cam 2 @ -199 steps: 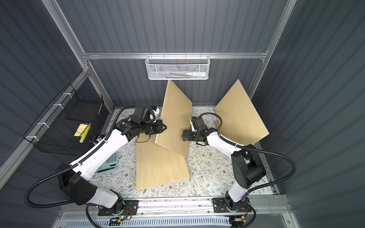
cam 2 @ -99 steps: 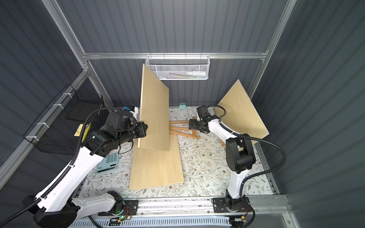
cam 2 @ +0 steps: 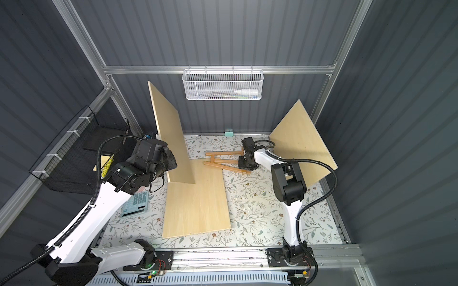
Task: Assemble the easel
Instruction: Pick up the easel at the center of the board.
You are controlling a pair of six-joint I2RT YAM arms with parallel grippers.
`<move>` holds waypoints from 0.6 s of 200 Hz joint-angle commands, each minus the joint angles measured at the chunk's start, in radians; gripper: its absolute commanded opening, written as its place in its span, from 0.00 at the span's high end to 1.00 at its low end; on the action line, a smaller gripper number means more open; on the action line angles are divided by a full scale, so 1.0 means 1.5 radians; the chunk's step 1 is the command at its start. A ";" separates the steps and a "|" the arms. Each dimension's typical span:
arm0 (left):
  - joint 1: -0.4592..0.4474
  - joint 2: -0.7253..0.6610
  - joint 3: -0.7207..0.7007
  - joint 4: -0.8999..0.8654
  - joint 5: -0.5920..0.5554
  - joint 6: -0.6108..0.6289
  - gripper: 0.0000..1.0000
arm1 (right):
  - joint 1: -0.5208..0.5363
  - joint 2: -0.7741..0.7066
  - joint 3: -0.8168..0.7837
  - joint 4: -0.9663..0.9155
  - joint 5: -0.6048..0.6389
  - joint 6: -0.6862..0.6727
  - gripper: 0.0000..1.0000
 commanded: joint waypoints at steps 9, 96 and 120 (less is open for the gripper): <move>-0.001 -0.037 0.021 0.136 -0.053 -0.006 1.00 | -0.032 -0.055 -0.041 0.037 -0.083 0.028 0.81; -0.001 0.032 0.042 0.170 0.038 0.034 1.00 | -0.124 -0.235 -0.037 -0.154 -0.381 0.038 0.98; -0.001 0.045 0.046 0.176 0.084 0.059 1.00 | -0.123 -0.291 -0.055 -0.074 -0.469 0.058 0.98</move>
